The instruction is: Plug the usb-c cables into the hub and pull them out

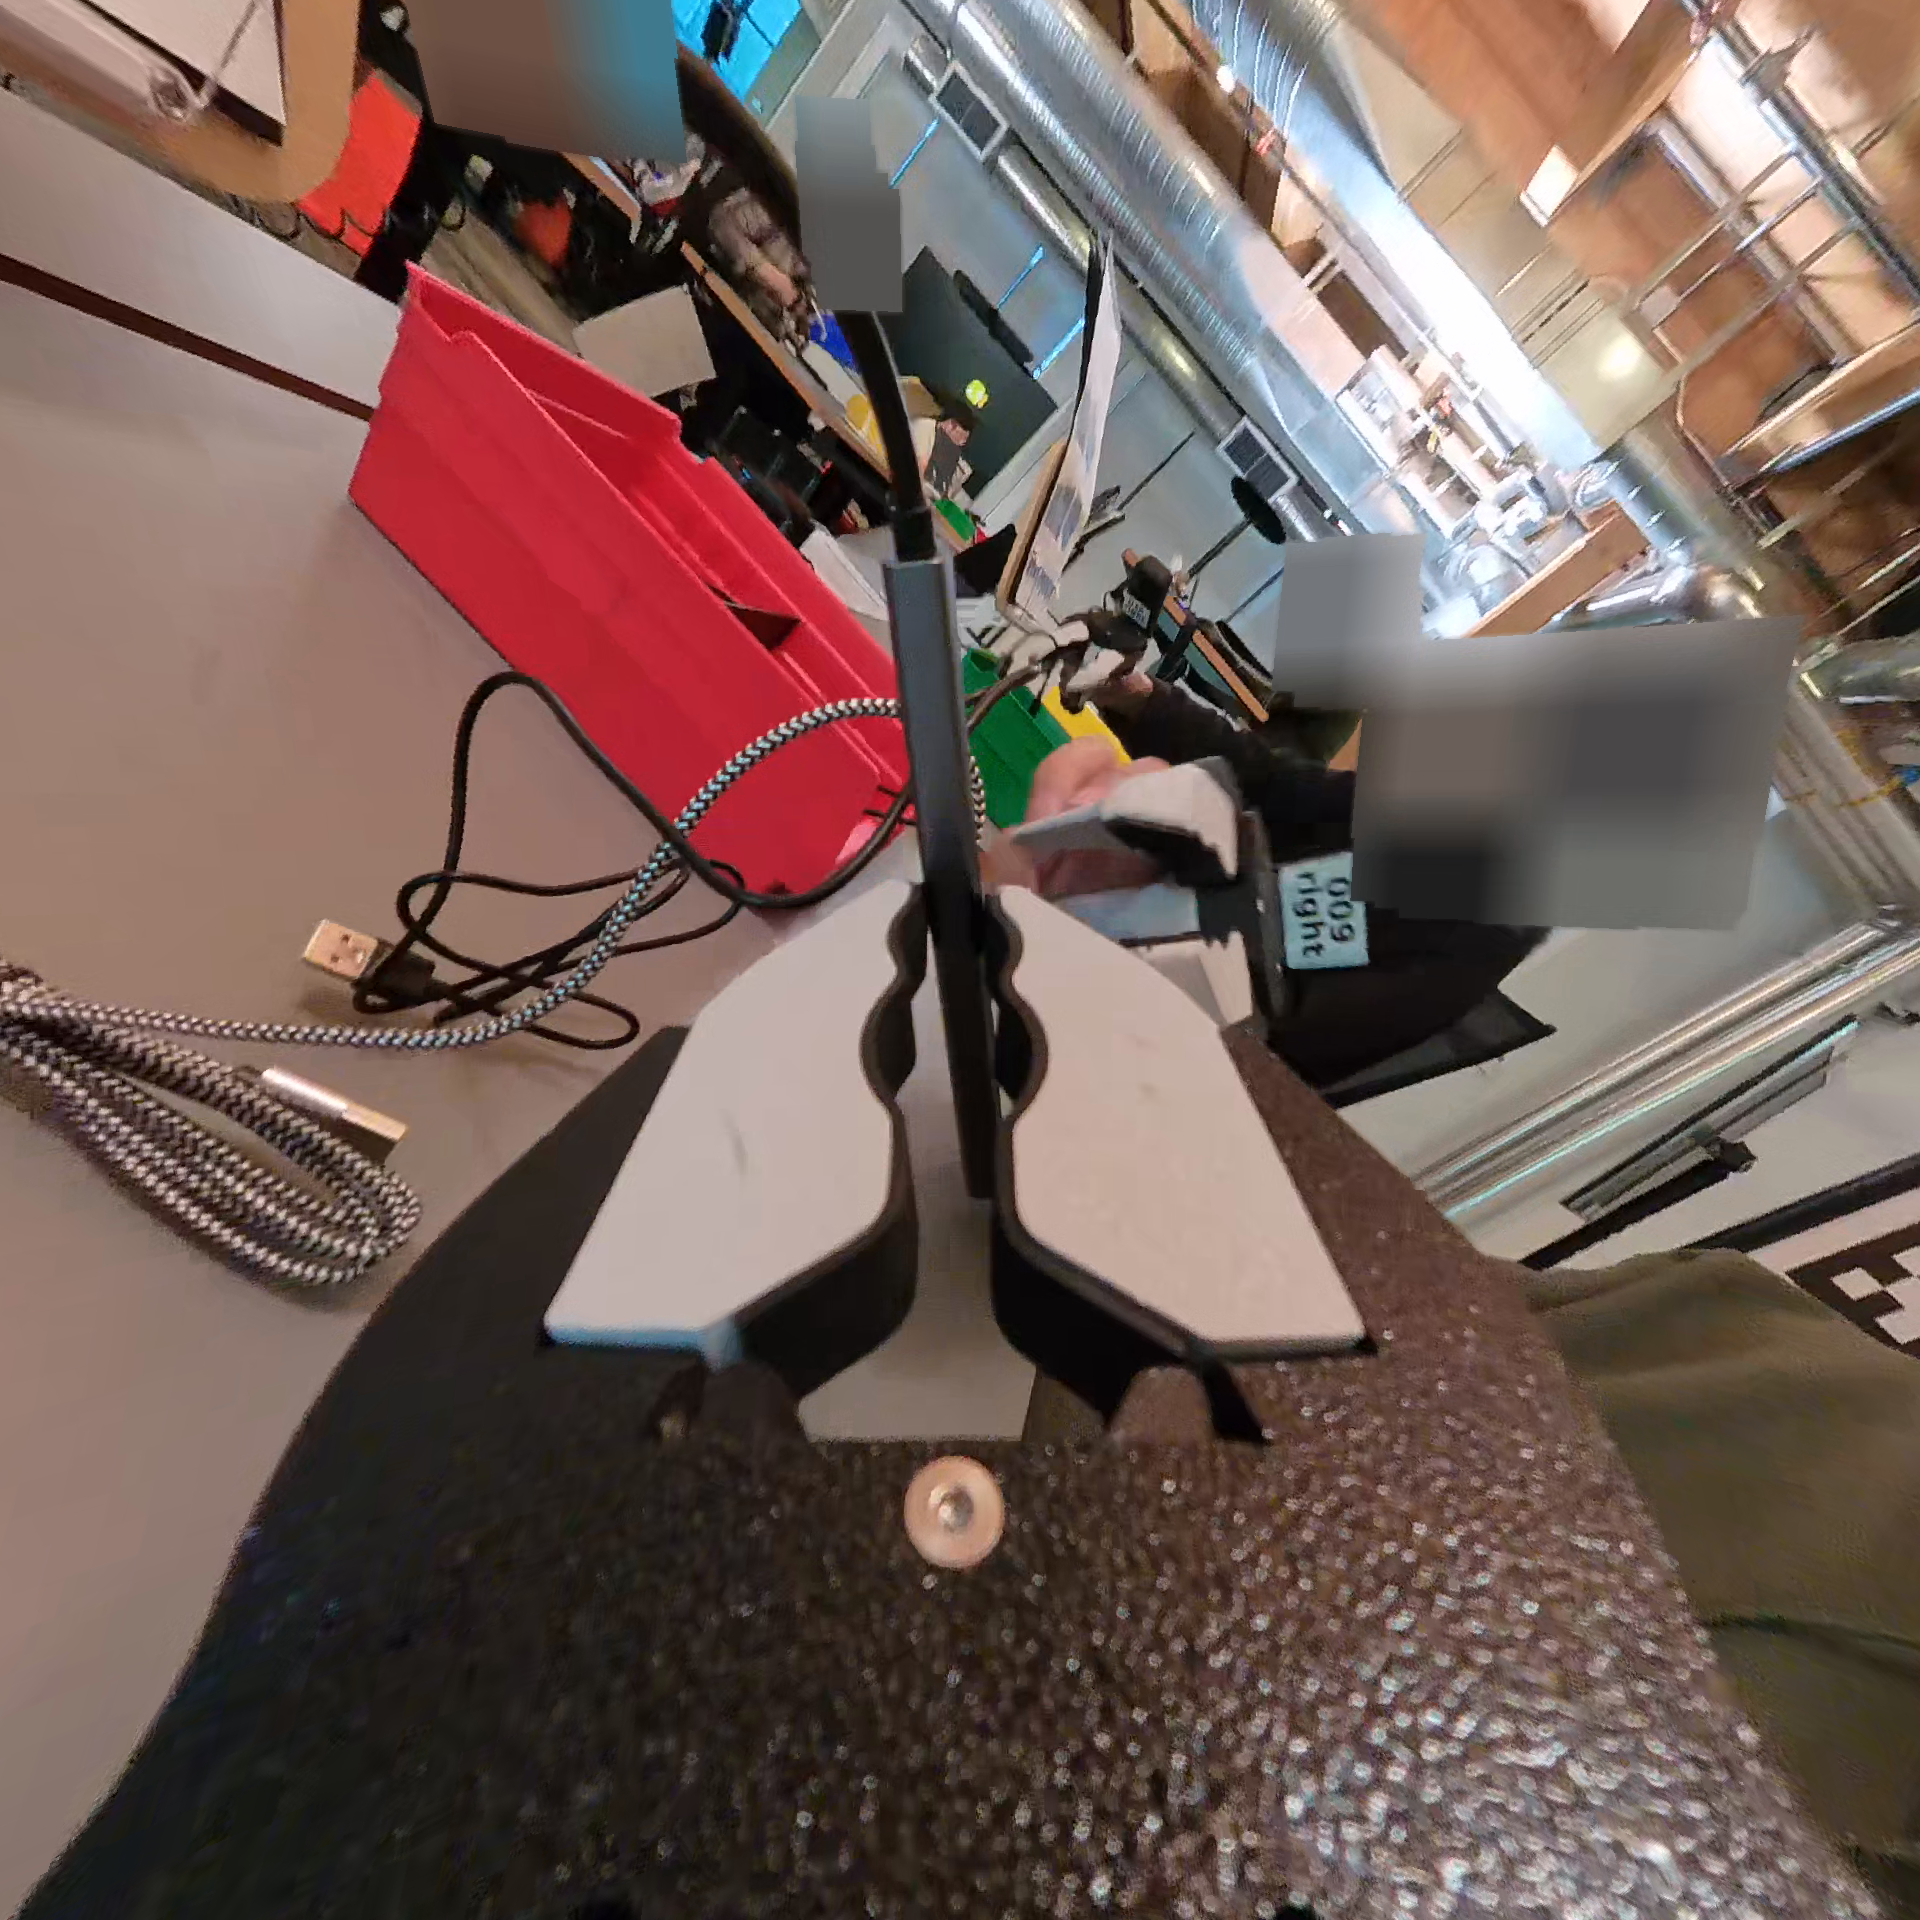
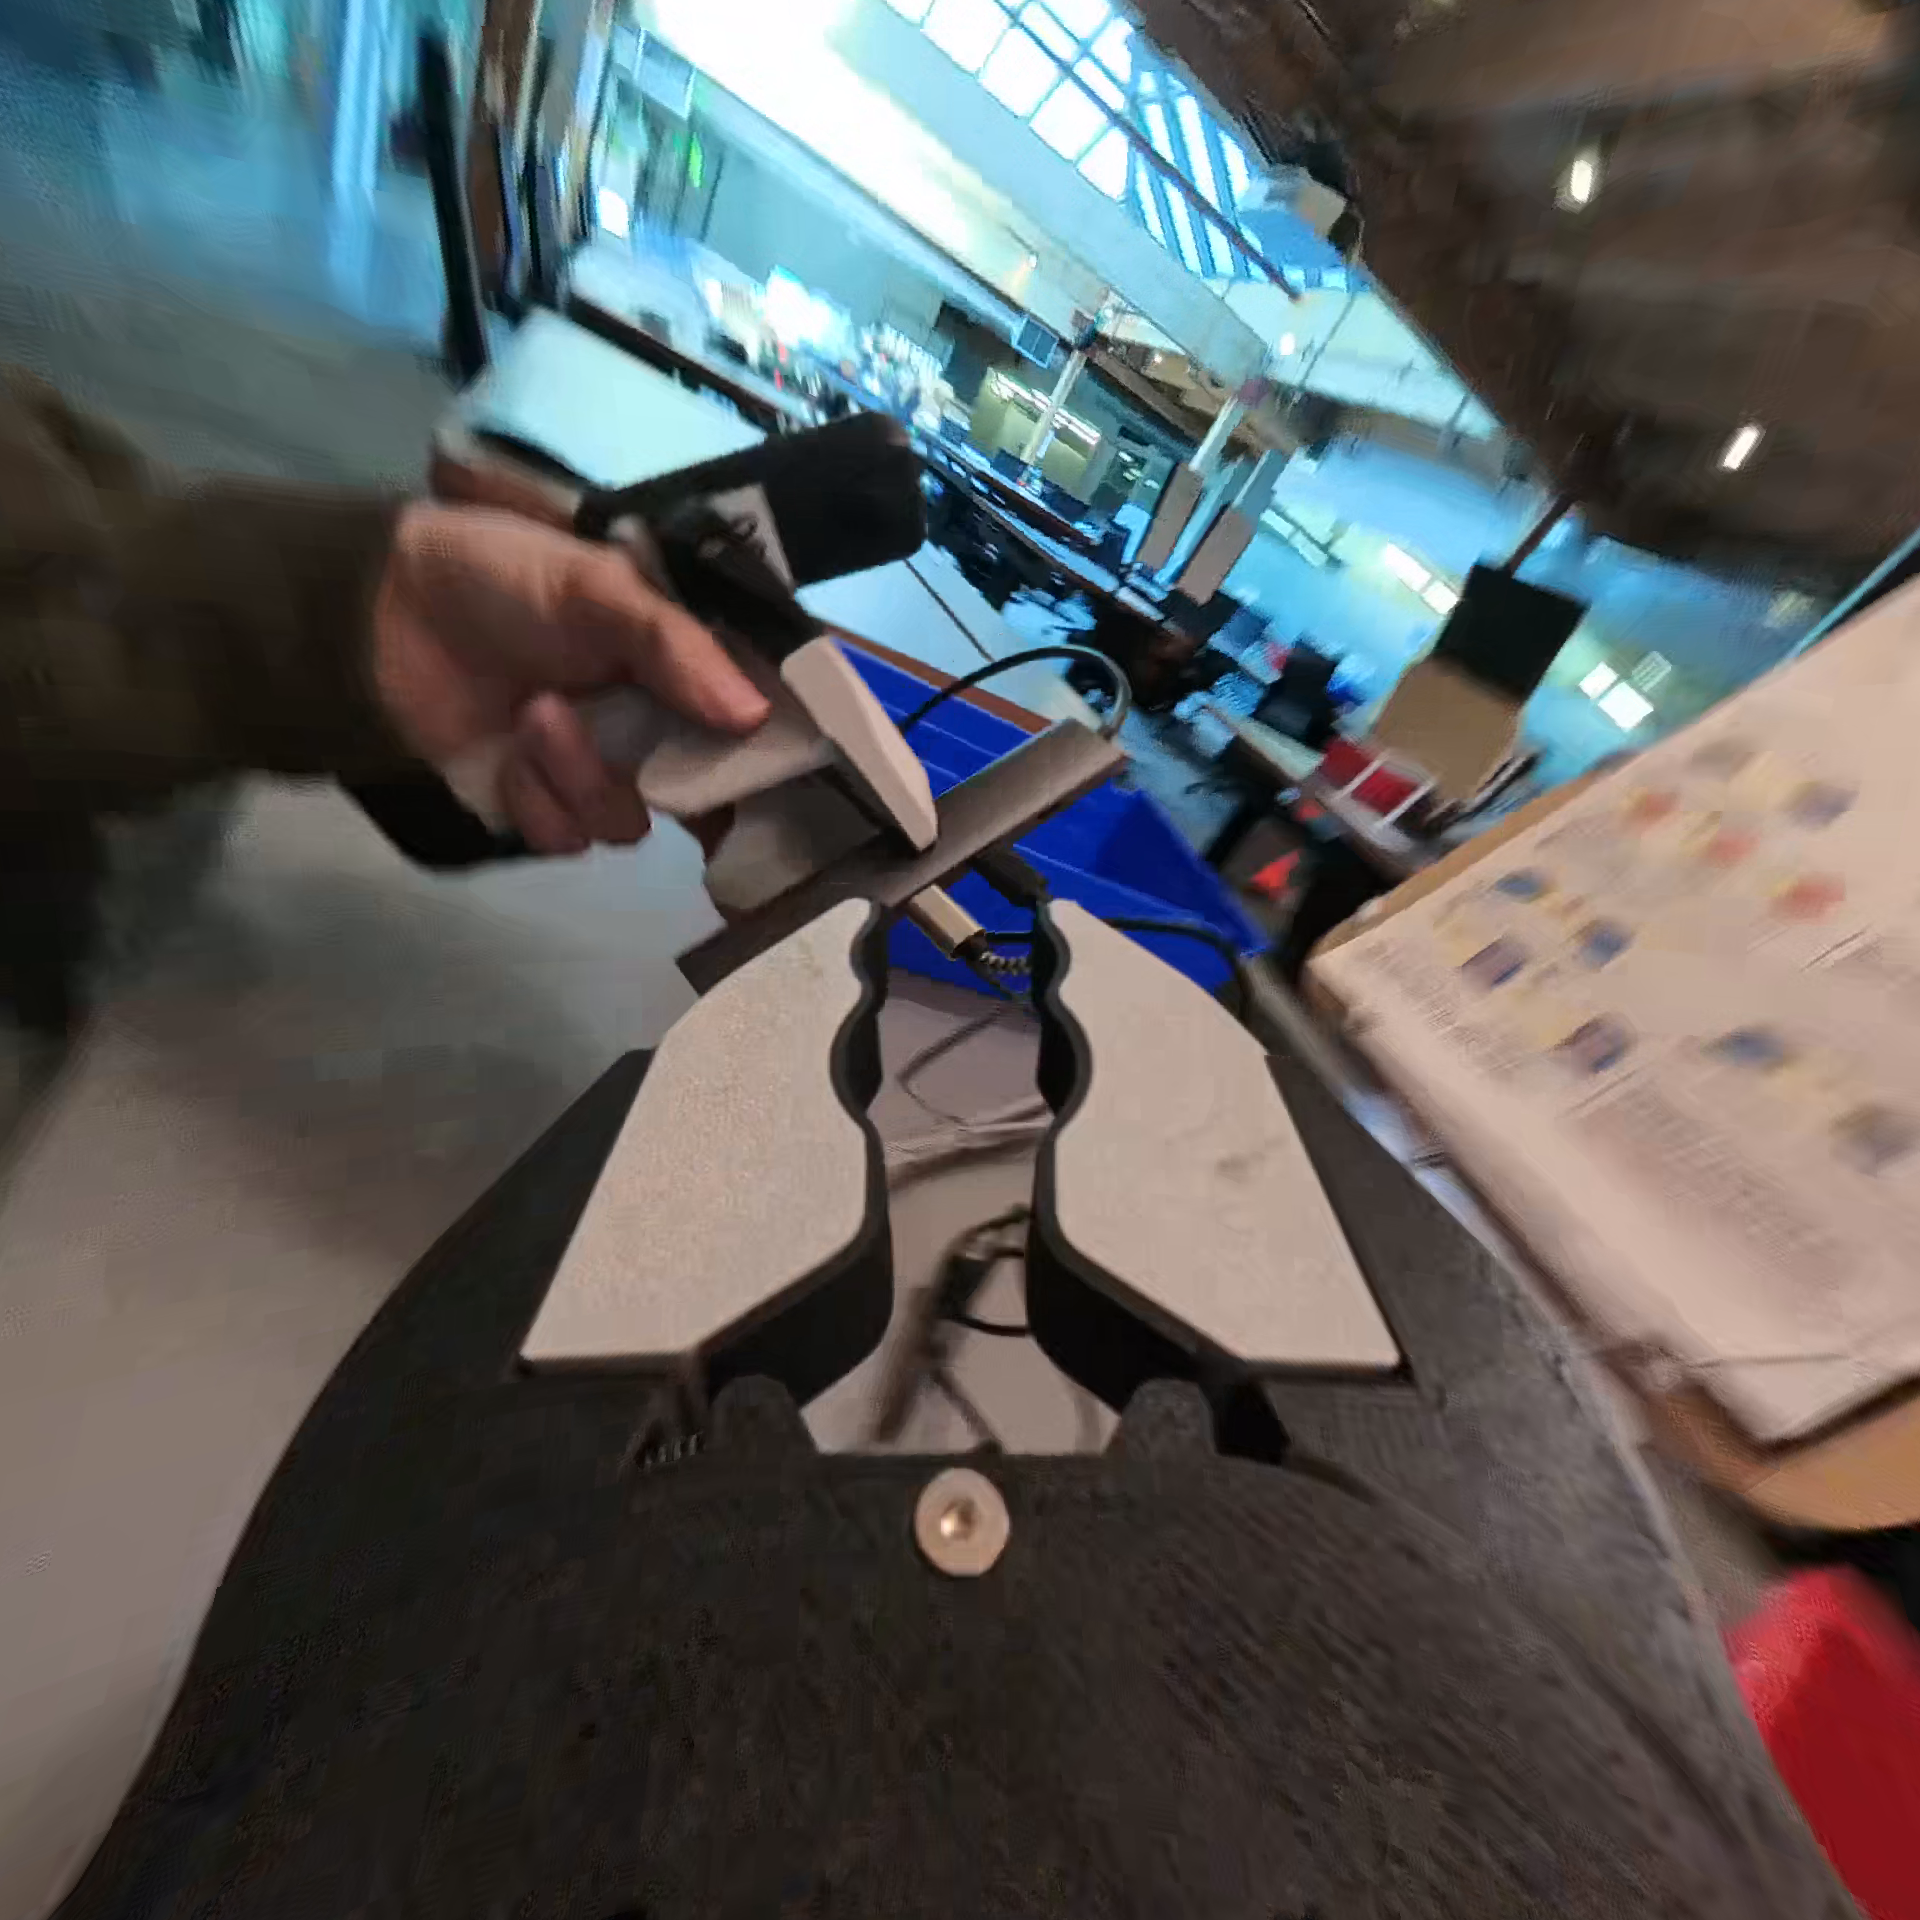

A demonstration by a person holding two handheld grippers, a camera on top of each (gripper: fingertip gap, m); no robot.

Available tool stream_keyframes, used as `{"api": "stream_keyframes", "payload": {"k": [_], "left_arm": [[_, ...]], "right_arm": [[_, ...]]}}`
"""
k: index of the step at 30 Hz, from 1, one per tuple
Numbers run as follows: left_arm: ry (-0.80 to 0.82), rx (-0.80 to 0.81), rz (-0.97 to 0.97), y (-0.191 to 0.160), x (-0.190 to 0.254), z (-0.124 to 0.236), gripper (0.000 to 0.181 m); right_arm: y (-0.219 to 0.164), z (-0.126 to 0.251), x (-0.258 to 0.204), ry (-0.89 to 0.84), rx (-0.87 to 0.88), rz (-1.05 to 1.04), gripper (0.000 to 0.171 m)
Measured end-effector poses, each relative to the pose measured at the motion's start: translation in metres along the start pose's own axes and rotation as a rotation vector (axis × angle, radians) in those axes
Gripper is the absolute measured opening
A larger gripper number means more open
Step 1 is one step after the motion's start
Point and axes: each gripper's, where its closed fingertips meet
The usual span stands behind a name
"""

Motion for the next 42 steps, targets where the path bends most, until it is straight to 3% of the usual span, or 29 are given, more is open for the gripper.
{"api": "stream_keyframes", "payload": {"k": [4,12,15,23,25,28,30,33,37,39,42], "left_arm": [[-0.038,-0.094,-0.006,-0.016,0.003,-0.003,0.01],[-0.048,-0.207,-0.067,-0.037,0.002,-0.01,0.01],[-0.051,-0.292,-0.14,-0.05,0.004,-0.012,0.01],[-0.139,-0.408,-0.362,-0.074,0.025,-0.023,0.01],[-0.154,-0.411,-0.383,-0.075,0.027,-0.024,0.01],[-0.183,-0.426,-0.423,-0.081,0.028,-0.024,0.01],[-0.17,-0.353,-0.45,-0.071,0.028,-0.026,0.011],[-0.043,-0.179,-0.565,-0.037,0.023,-0.027,0.014],[0.21,-0.119,-0.942,-0.019,0.018,-0.029,0.048],[0.324,-0.044,-1.068,-0.011,0.02,-0.035,0.048],[0.398,0.108,-1.092,-0.004,0.024,-0.041,0.043]], "right_arm": [[-0.013,-0.003,-0.008,-0.042,-0.161,0.351,0.028],[-0.03,-0.007,-0.008,-0.049,-0.32,0.446,0.028],[-0.013,-0.002,0.006,-0.099,-0.268,0.236,0.032],[-0.031,-0.001,-0.003,0.148,-0.271,-0.519,0.039],[-0.025,0.001,-0.014,0.266,-0.233,-0.571,0.019],[-0.023,0.001,-0.025,0.342,-0.262,-0.588,0.013],[-0.015,-0.002,-0.02,0.318,-0.215,-0.623,0.011],[0.004,-0.003,0.008,0.211,-0.049,-0.747,0.011],[0.017,0.015,0.058,0.056,0.213,-1.042,0.01],[0.019,0.023,0.069,0.078,0.315,-1.191,0.01],[0.016,0.025,0.073,0.129,0.386,-1.349,0.01]]}}
Point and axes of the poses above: each gripper's, where its closed fingertips meet, z back along the fingers, y out of its top, x = y × z across the jaws, and after that the axes turned 14 degrees about -z, right-handed
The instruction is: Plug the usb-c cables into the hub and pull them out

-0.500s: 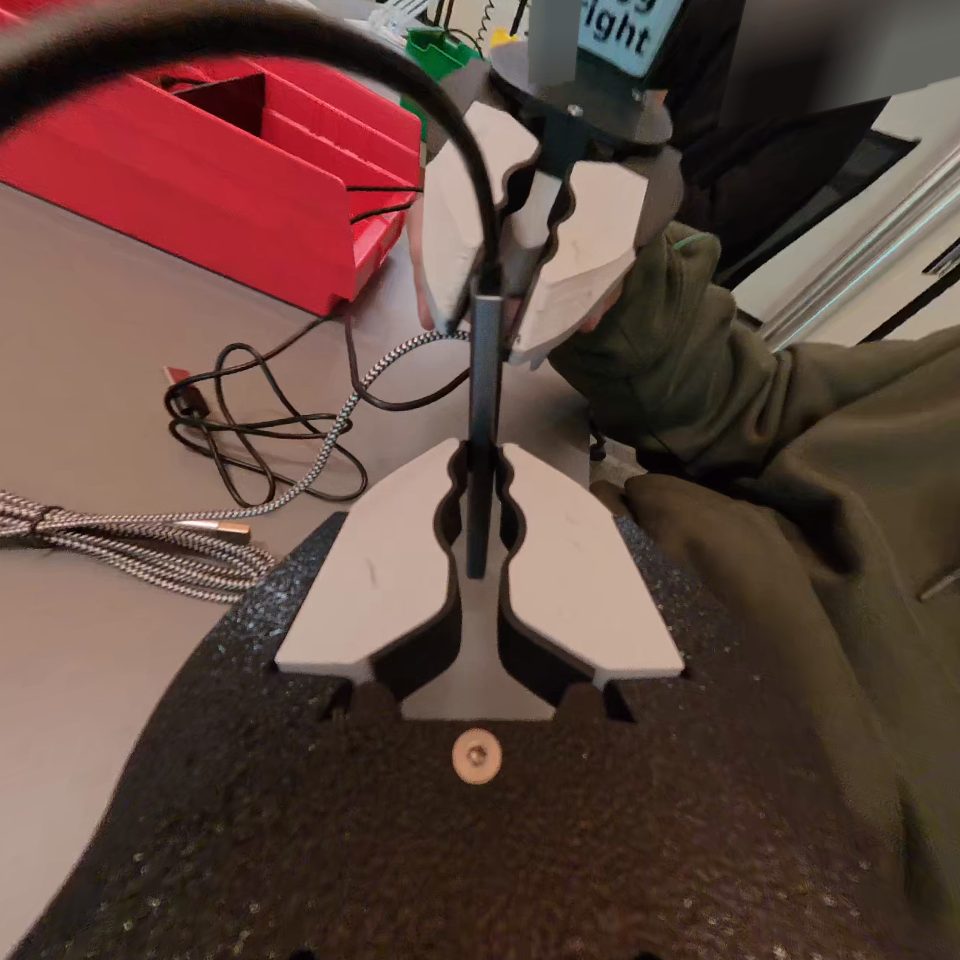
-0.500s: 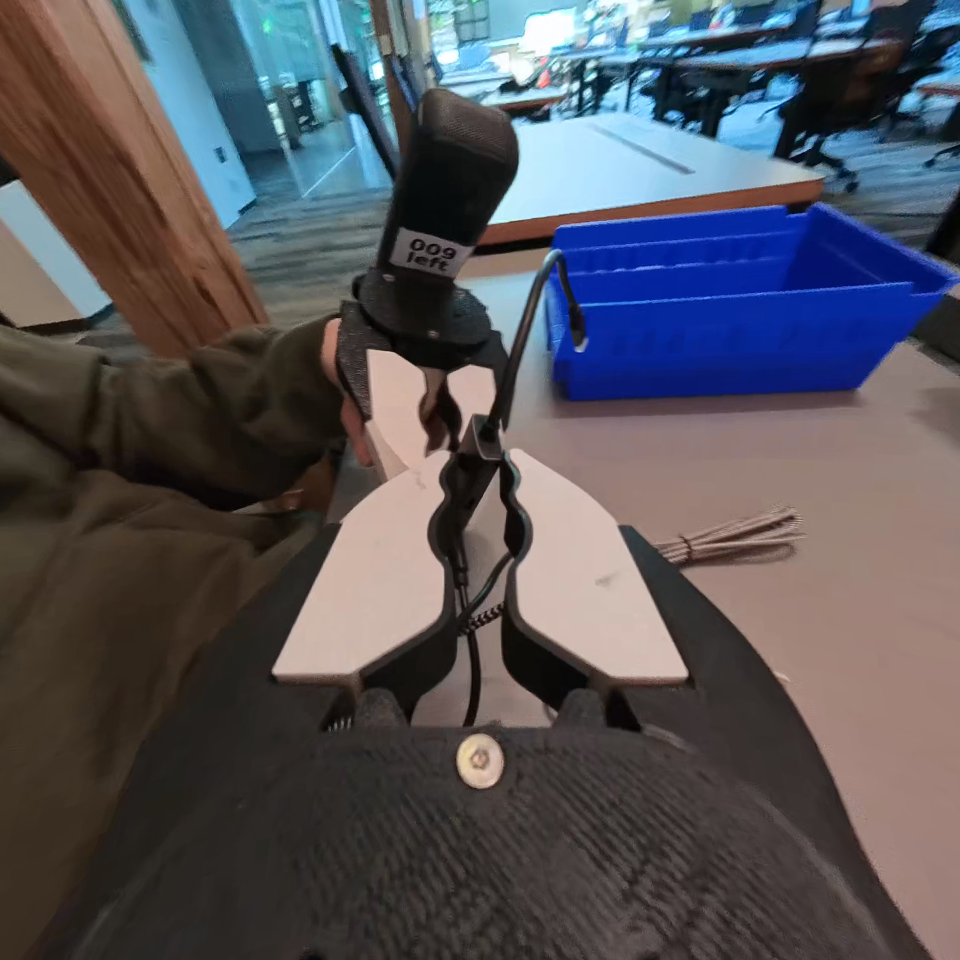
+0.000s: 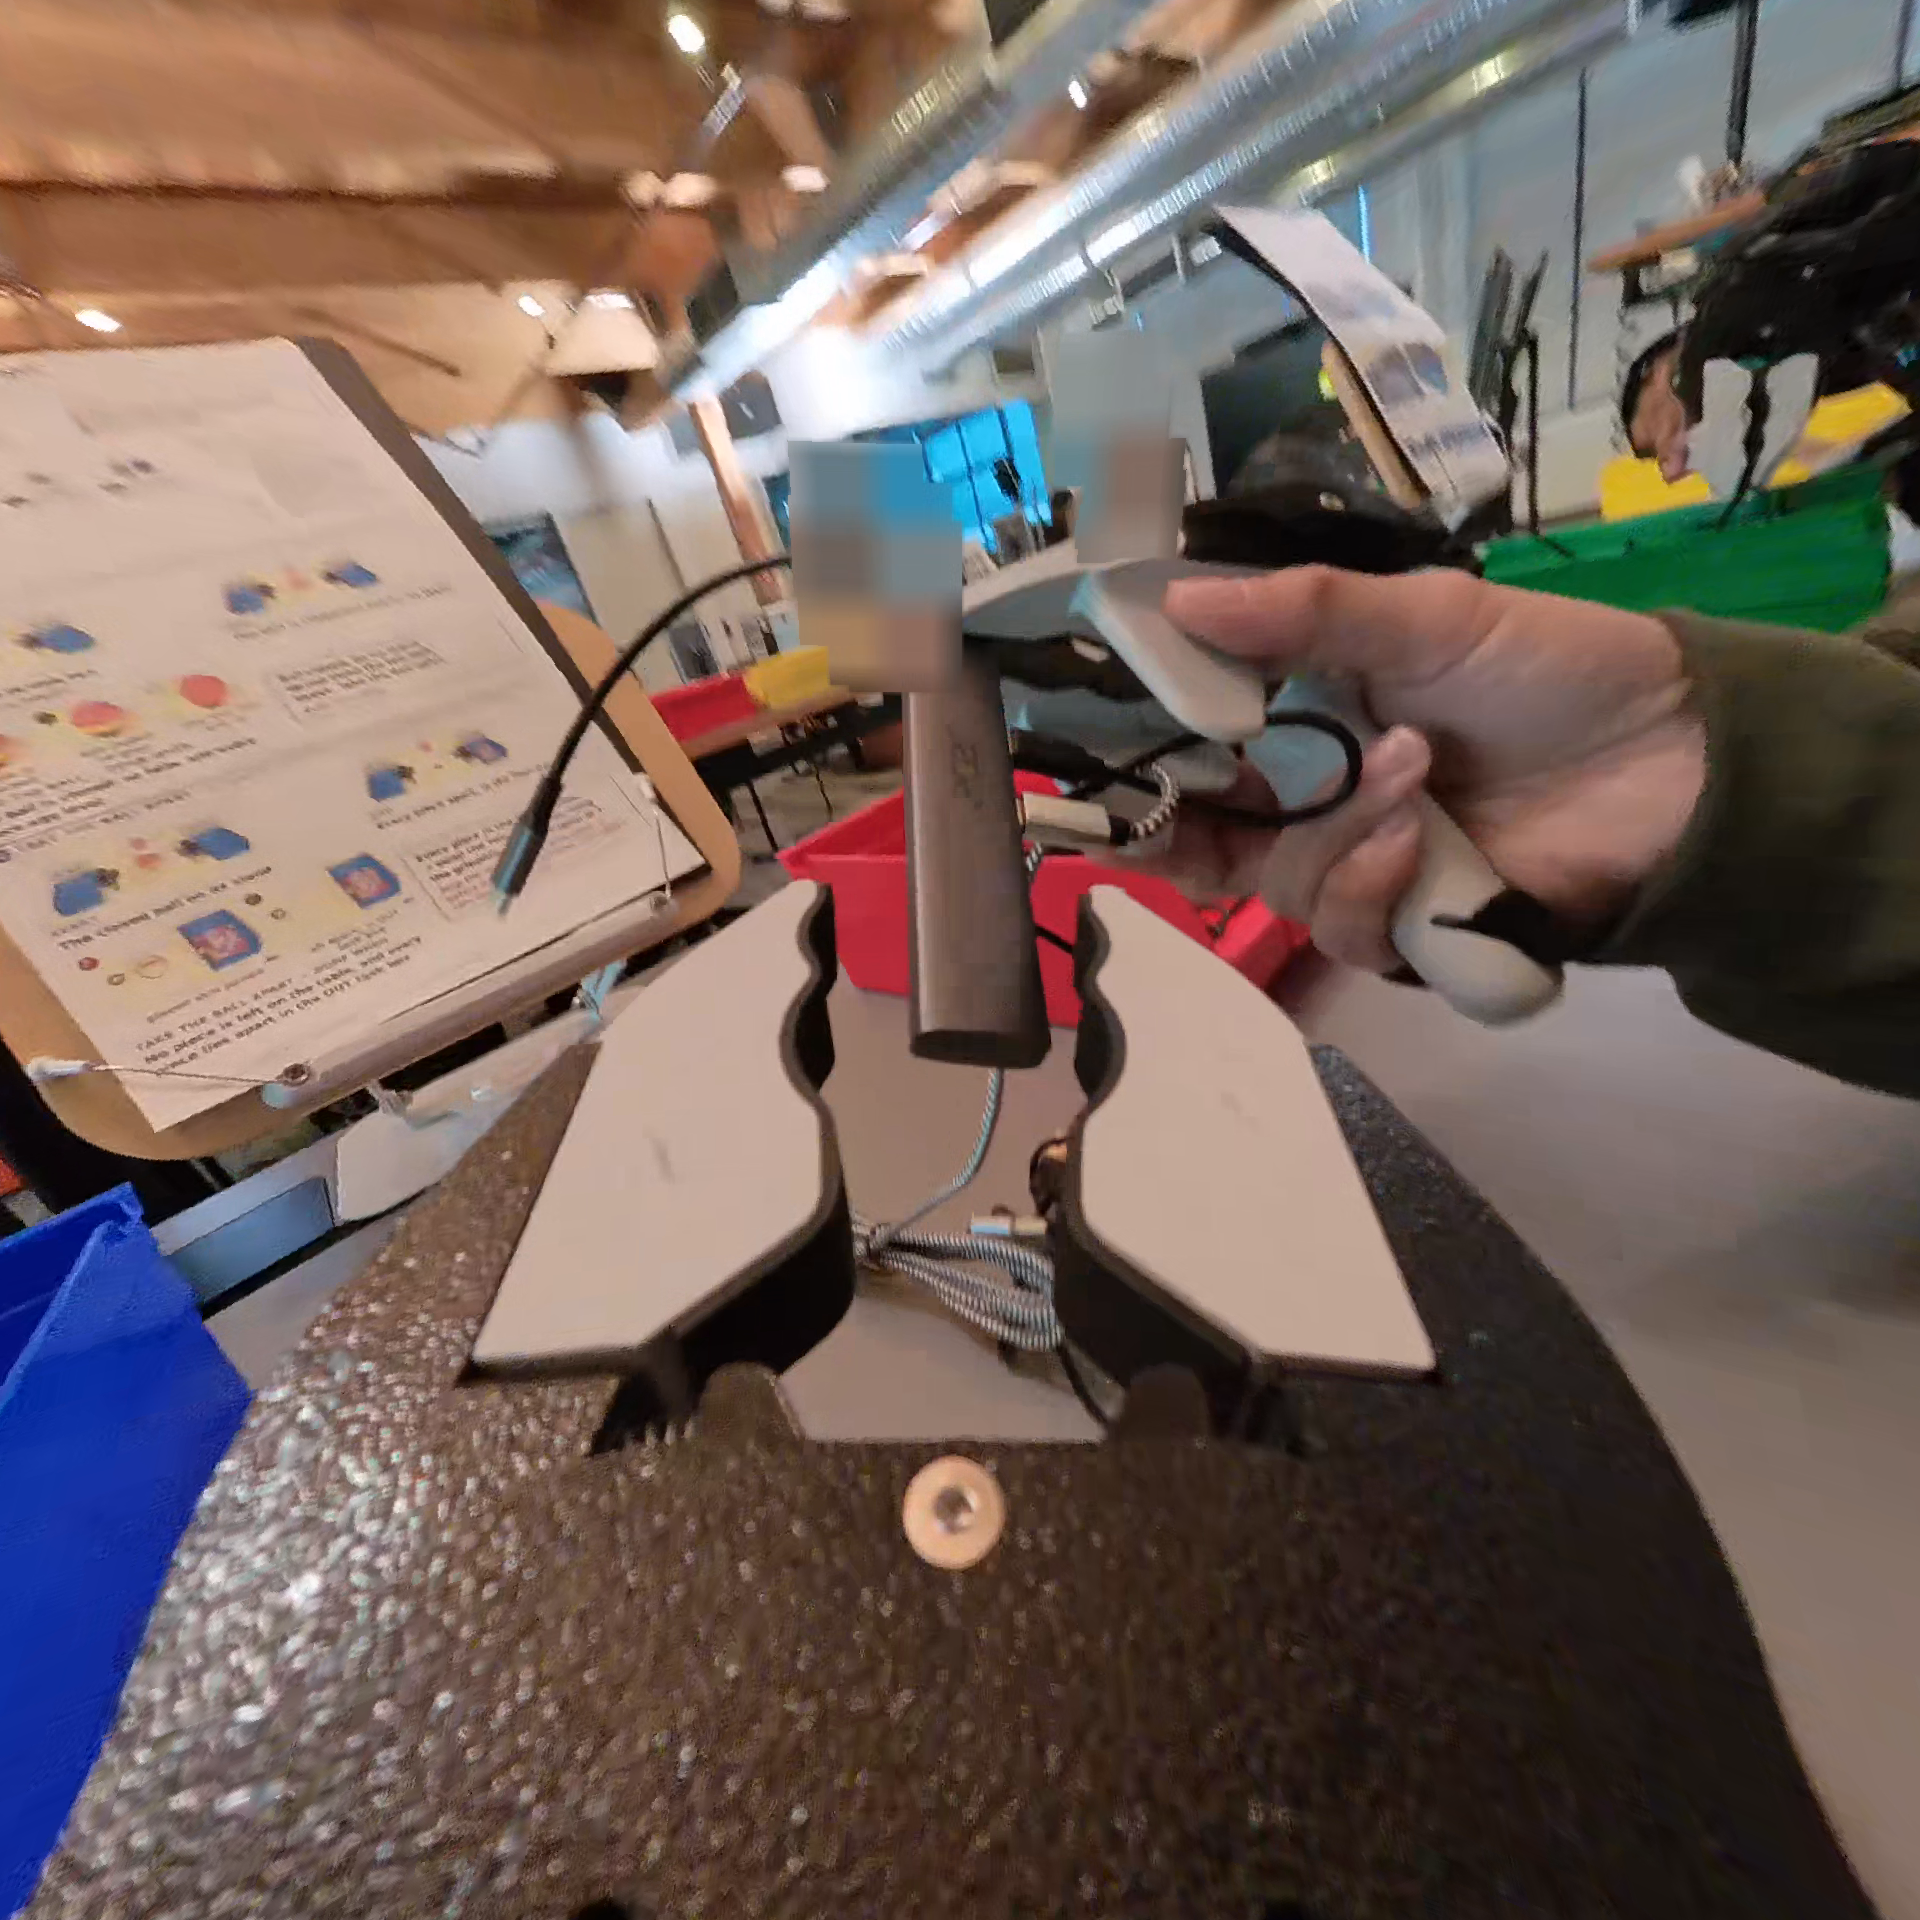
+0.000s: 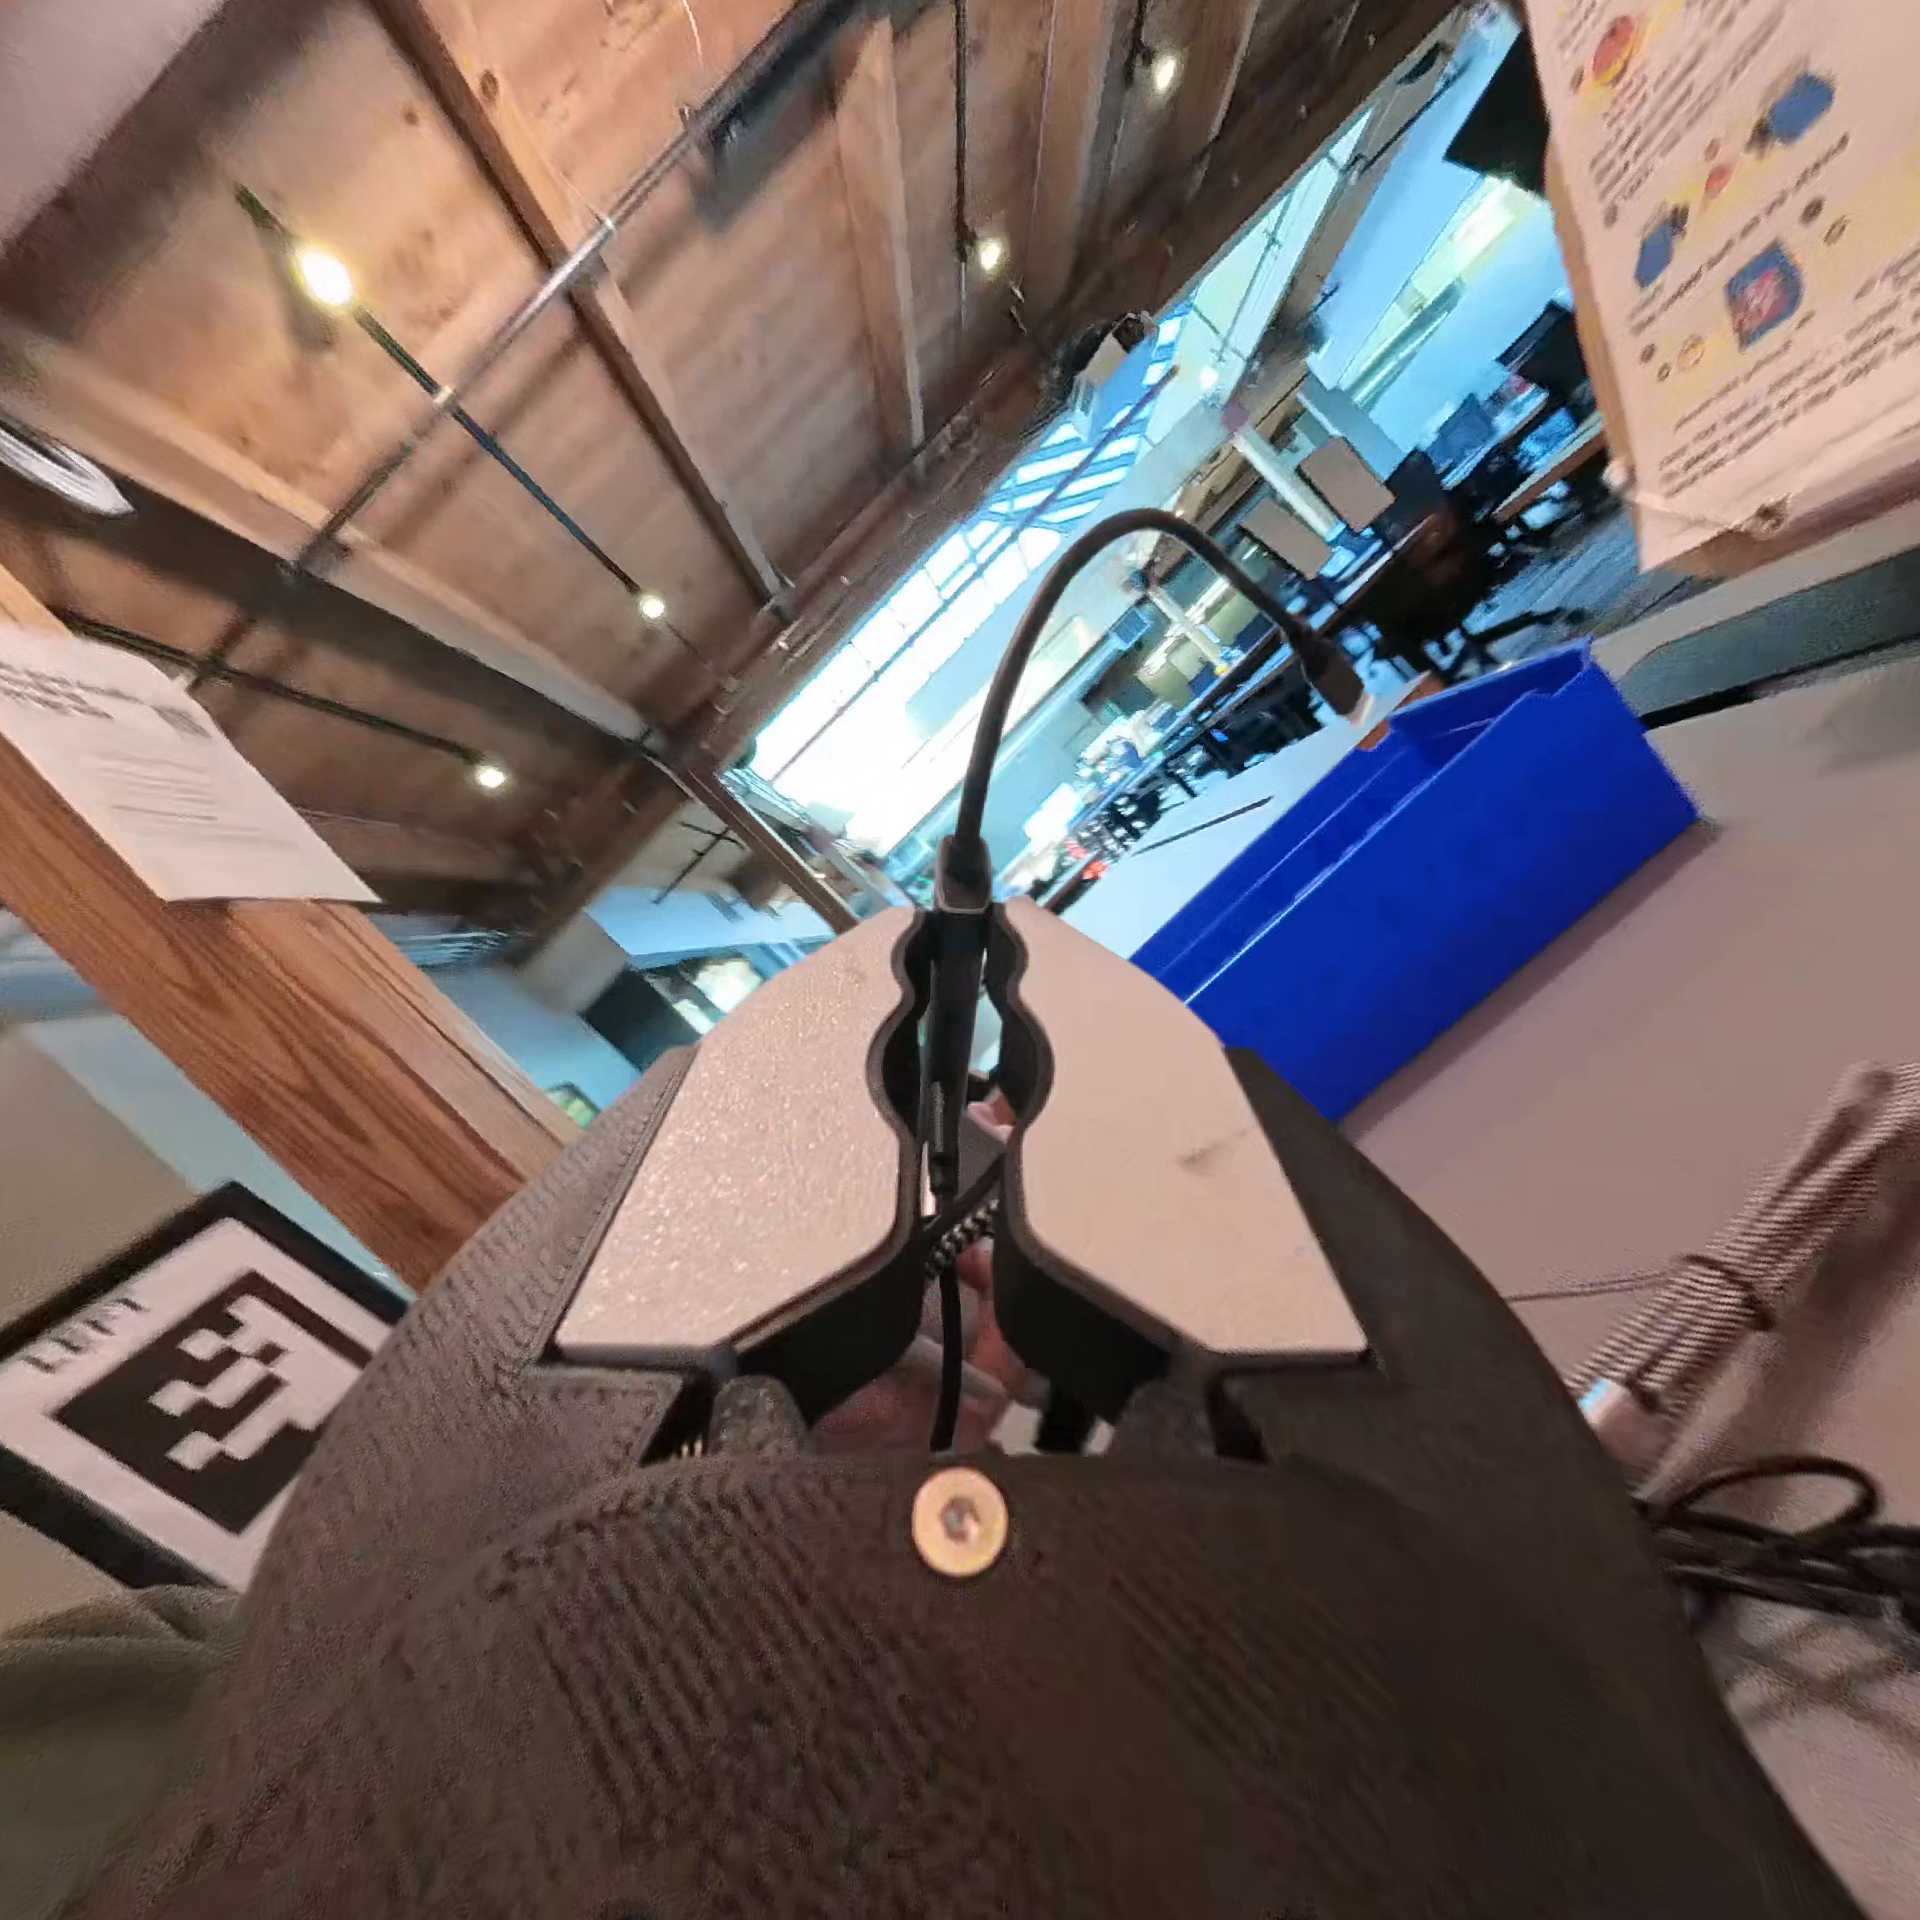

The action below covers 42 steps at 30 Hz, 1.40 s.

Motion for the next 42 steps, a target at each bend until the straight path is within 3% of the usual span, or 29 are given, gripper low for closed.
{"api": "stream_keyframes", "payload": {"k": [4,11,13,16,20,23,27,31,32,33,34,36,38,41,42], "left_arm": [[0.126,0.041,-0.11,0.0,-0.003,0.002,0.025],[0.177,0.008,-0.232,-0.001,-0.005,0.007,0.024],[0.18,-0.033,-0.236,-0.002,-0.005,0.006,0.024],[0.218,-0.093,-0.121,-0.008,-0.021,0.008,0.024],[0.273,-0.152,0.086,-0.02,-0.044,0.015,0.024],[0.277,-0.136,0.101,-0.021,-0.045,0.017,0.024],[0.232,-0.167,0.061,-0.024,-0.037,0.013,0.024],[0.169,-0.194,0.042,-0.025,-0.032,0.011,0.024],[0.147,-0.189,0.037,-0.022,-0.03,0.01,0.023],[0.121,-0.176,0.029,-0.017,-0.028,0.009,0.023],[0.092,-0.163,0.019,-0.01,-0.025,0.009,0.024],[0.015,-0.125,0.004,0.005,-0.018,0.01,0.023],[-0.093,-0.061,-0.021,0.021,-0.007,0.012,0.023],[-0.252,0.025,-0.015,0.04,0.012,0.02,0.023],[-0.302,0.053,-0.008,0.046,0.019,0.022,0.023]], "right_arm": [[-0.008,-0.005,0.004,0.032,-0.017,-0.114,0.01],[-0.014,-0.007,0.02,0.003,-0.04,-0.161,0.011],[-0.014,-0.006,0.025,-0.041,-0.076,-0.024,0.017],[-0.012,-0.005,0.022,-0.126,-0.128,0.27,0.042],[-0.027,-0.009,0.006,-0.249,-0.18,0.936,0.043],[-0.056,-0.022,0.0,-0.264,-0.237,1.174,0.036],[-0.062,-0.026,0.021,-0.379,-0.294,1.202,0.034],[-0.039,-0.005,0.06,-0.446,-0.286,0.651,0.043],[-0.043,-0.002,0.067,-0.379,-0.341,0.532,0.044],[-0.052,0.001,0.066,-0.26,-0.417,0.495,0.033],[-0.06,0.006,0.067,-0.177,-0.475,0.532,0.028],[-0.056,0.008,0.069,-0.158,-0.44,0.757,0.046],[-0.064,0.01,0.059,-0.097,-0.457,1.005,0.052],[-0.096,0.019,0.065,-0.057,-0.673,1.032,0.066],[-0.105,0.022,0.065,-0.024,-0.717,1.02,0.063]]}}
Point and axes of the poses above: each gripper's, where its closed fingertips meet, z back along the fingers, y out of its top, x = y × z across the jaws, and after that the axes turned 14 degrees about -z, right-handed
